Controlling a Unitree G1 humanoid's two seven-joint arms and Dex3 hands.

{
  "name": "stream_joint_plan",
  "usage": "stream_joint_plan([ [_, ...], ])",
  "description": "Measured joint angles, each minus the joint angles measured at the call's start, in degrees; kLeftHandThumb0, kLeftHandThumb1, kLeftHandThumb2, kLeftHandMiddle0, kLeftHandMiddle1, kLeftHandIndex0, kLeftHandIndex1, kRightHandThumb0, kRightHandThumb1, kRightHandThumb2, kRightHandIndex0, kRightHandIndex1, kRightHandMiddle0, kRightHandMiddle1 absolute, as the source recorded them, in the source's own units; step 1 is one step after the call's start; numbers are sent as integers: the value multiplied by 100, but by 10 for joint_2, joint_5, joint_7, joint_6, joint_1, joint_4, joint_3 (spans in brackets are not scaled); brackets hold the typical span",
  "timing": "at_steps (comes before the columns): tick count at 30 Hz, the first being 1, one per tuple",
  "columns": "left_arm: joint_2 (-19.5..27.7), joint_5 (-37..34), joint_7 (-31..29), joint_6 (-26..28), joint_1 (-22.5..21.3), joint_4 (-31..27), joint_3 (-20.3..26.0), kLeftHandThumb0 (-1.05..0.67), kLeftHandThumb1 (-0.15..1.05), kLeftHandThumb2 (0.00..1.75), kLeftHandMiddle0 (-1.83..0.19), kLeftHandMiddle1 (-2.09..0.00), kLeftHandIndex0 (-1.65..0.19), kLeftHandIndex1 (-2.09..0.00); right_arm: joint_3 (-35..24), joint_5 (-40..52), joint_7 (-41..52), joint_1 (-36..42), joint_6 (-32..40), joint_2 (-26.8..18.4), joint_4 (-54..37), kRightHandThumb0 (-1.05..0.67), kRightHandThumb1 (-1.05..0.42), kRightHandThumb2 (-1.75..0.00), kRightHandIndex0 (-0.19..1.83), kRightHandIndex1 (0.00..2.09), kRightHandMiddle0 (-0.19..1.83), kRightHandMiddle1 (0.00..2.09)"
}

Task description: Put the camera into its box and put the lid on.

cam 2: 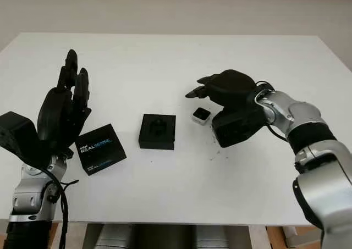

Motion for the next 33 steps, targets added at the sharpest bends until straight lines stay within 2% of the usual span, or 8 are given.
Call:
stream_joint_plan([
  [8, 0, 1, 2, 0, 1, -2, 0, -77, 105, 55, 19, -3, 19, -2, 26, -17, -30, -12, 8, 9, 23, -37, -82, -6, 27, 5, 60, 11],
  [27, 1, 17, 9, -3, 5, -5, 0, -77, 105, 55, 19, -4, 19, -3, 29, -11, -51, -13, 0, 11, 37, -31, -85, -6, 32, 6, 76, 16],
  [33, 1, 19, 7, -11, 5, -5, 0, -78, 105, 54, 19, -4, 19, -3, 17, 33, -21, -13, -2, 26, 51, -28, -87, -6, 30, 5, 76, 16],
])
